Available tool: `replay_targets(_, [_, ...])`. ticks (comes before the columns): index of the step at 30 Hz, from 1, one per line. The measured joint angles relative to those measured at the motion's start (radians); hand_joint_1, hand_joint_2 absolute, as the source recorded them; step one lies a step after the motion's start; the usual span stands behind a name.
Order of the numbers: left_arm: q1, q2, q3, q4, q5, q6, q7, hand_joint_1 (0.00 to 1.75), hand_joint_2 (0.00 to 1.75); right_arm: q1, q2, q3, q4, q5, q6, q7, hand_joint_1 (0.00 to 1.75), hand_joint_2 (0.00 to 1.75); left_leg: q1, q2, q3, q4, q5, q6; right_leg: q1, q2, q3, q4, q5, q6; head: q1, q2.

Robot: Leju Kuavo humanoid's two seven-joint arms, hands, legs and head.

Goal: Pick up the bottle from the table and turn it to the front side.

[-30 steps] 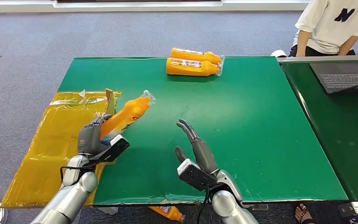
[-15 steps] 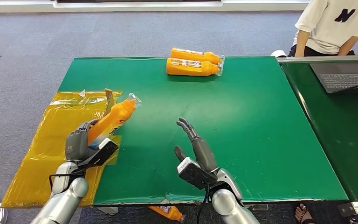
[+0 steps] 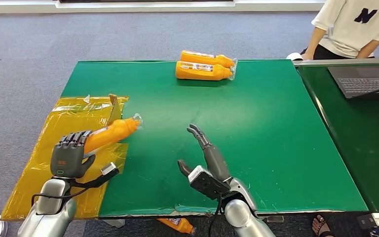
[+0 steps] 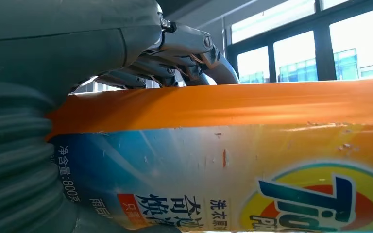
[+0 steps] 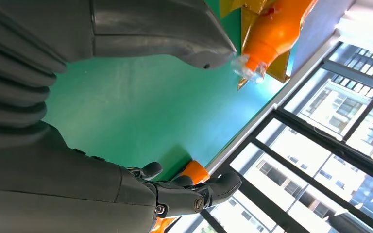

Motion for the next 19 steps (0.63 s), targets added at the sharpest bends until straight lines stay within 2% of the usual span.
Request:
replay_targets(2, [0.039,0.002,0.049,-0.039,-0.064,0.001,0.0,1.75,1.75,0.001,-0.001,0.0,0.003,-0.009,-0.002,-0.012,0.0,1.75,0.0,0.0,0.0,0.0,0.0,0.0,0.0,0.0,0.0,0.0,0.0,0.0,0.0,0.0])
replay_targets(4, [0.081,0.014,0.071,-0.076,-0.104,0.001,0.064,1.75,1.75,0.002,-0.002,0.0,0.008,-0.019,-0.002,-0.025,0.0,1.75,0.0,0.0,0.0,0.0,0.0,-0.001,0.0,0.001,-0.001,0.0,0.0,0.0,0.0,0.0])
replay_targets(5, [0.1,0.029,0.068,-0.091,-0.114,0.001,0.129,1.75,1.75,0.002,-0.003,0.0,0.01,-0.023,-0.002,-0.031,0.0,1.75,0.0,0.001,0.0,0.0,-0.001,-0.001,0.0,0.001,-0.001,0.0,0.0,-0.001,0.0,0.0])
replay_targets(7, [0.124,0.078,0.022,-0.105,-0.116,0.002,0.311,1.75,1.75,0.0,-0.006,0.0,0.017,-0.033,-0.002,-0.04,0.0,1.75,0.0,0.001,0.0,0.0,-0.001,-0.001,0.001,0.001,-0.002,0.0,0.0,-0.001,0.0,0.0])
replay_targets(10, [0.125,0.171,-0.139,-0.099,-0.117,0.002,0.593,1.75,1.75,-0.006,-0.009,0.0,0.027,-0.047,-0.006,-0.052,0.0,1.75,0.0,-0.001,0.0,0.0,0.0,-0.002,0.001,-0.001,-0.001,0.0,-0.001,-0.001,0.0,0.0])
replay_targets(11, [0.12,0.199,-0.203,-0.093,-0.117,0.002,0.657,1.47,1.75,-0.009,-0.009,0.0,0.029,-0.051,-0.007,-0.054,0.0,1.75,0.0,-0.001,0.0,0.0,0.0,-0.002,0.001,-0.002,-0.001,0.0,-0.001,-0.001,0.0,0.0])
replay_targets(13, [0.113,0.243,-0.317,-0.08,-0.118,0.002,0.722,0.6,1.75,-0.015,-0.01,0.0,0.033,-0.055,-0.009,-0.055,0.0,1.75,0.0,-0.001,0.0,0.0,0.0,-0.002,0.001,-0.001,-0.001,0.0,0.0,-0.002,0.0,0.0])
replay_targets(14, [0.11,0.259,-0.361,-0.074,-0.118,0.002,0.734,0.16,1.31,-0.017,-0.01,0.0,0.036,-0.056,-0.009,-0.055,0.0,1.75,0.0,0.0,0.0,0.0,0.0,-0.002,0.001,0.0,-0.001,0.0,0.0,-0.002,0.0,0.0])
replay_targets(15, [0.107,0.272,-0.4,-0.067,-0.118,0.002,0.744,0.0,0.87,-0.018,-0.01,0.0,0.038,-0.056,-0.009,-0.055,0.0,1.75,0.0,0.001,0.0,0.0,0.0,-0.002,0.001,0.0,-0.002,0.0,0.001,-0.002,0.0,0.0])
replay_targets(17, [0.095,0.293,-0.465,-0.047,-0.118,0.002,0.766,0.0,0.0,-0.019,-0.01,0.0,0.041,-0.056,-0.009,-0.055,0.0,1.75,0.0,0.001,0.0,0.0,0.0,-0.002,0.0,0.001,-0.002,0.0,0.001,-0.003,0.0,0.0])
replay_targets(19, [0.085,0.304,-0.509,-0.028,-0.118,0.002,0.781,0.0,0.0,-0.019,-0.01,0.0,0.042,-0.056,-0.009,-0.055,0.0,1.75,0.0,0.001,0.0,0.0,0.0,-0.002,0.0,0.0,-0.001,0.0,0.001,-0.003,0.0,0.0])
